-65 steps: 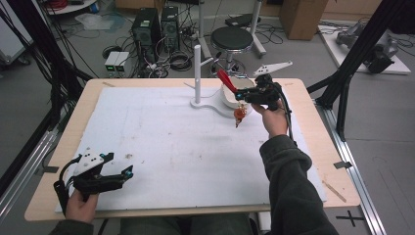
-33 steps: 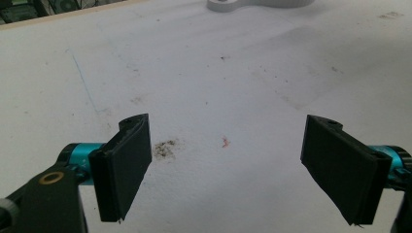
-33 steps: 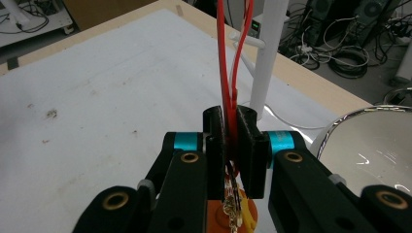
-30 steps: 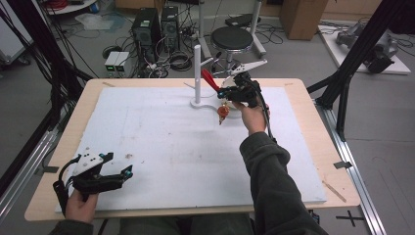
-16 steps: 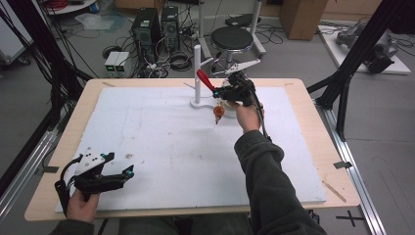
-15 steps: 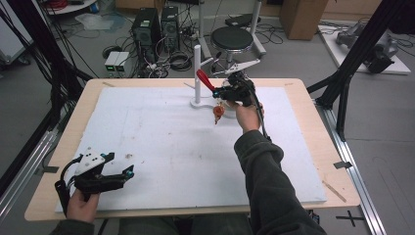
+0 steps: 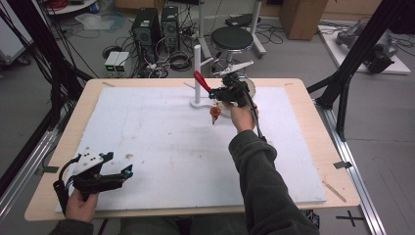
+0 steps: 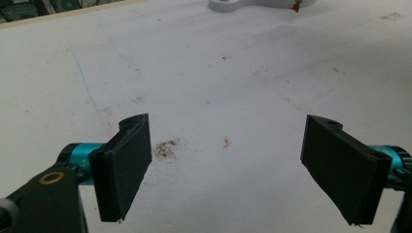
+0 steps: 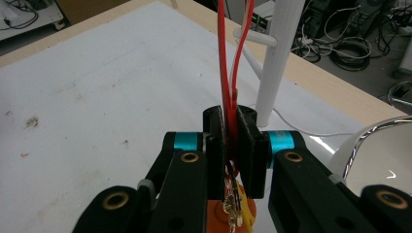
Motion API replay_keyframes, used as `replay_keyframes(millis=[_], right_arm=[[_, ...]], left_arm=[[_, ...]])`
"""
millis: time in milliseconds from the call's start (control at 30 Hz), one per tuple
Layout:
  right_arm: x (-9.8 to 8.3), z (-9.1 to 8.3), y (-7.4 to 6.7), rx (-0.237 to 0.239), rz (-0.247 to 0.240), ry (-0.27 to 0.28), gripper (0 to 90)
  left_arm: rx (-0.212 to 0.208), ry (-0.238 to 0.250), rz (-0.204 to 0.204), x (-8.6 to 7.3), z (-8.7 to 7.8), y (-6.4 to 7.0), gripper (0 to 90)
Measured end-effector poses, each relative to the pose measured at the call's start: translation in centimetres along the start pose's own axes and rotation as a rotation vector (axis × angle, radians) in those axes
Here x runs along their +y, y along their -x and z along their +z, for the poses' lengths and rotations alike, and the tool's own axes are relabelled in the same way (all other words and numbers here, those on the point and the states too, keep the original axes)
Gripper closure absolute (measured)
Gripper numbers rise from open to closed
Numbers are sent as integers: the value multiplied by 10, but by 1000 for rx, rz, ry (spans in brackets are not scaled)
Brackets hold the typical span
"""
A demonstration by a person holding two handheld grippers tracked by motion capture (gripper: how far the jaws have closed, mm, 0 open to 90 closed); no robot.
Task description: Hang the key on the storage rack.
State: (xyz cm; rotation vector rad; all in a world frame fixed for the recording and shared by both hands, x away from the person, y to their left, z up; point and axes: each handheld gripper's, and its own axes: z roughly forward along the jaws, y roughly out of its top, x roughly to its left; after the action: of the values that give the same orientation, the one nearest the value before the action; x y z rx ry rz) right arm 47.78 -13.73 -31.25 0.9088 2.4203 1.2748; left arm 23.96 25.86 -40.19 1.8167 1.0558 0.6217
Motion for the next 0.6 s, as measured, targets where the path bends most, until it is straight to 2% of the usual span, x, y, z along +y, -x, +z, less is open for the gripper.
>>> replay_keyframes(millis=[600], right_arm=[[-3, 18, -1, -45, 12, -57, 831]], left_arm=[[1, 6, -1, -1, -2, -1, 191]])
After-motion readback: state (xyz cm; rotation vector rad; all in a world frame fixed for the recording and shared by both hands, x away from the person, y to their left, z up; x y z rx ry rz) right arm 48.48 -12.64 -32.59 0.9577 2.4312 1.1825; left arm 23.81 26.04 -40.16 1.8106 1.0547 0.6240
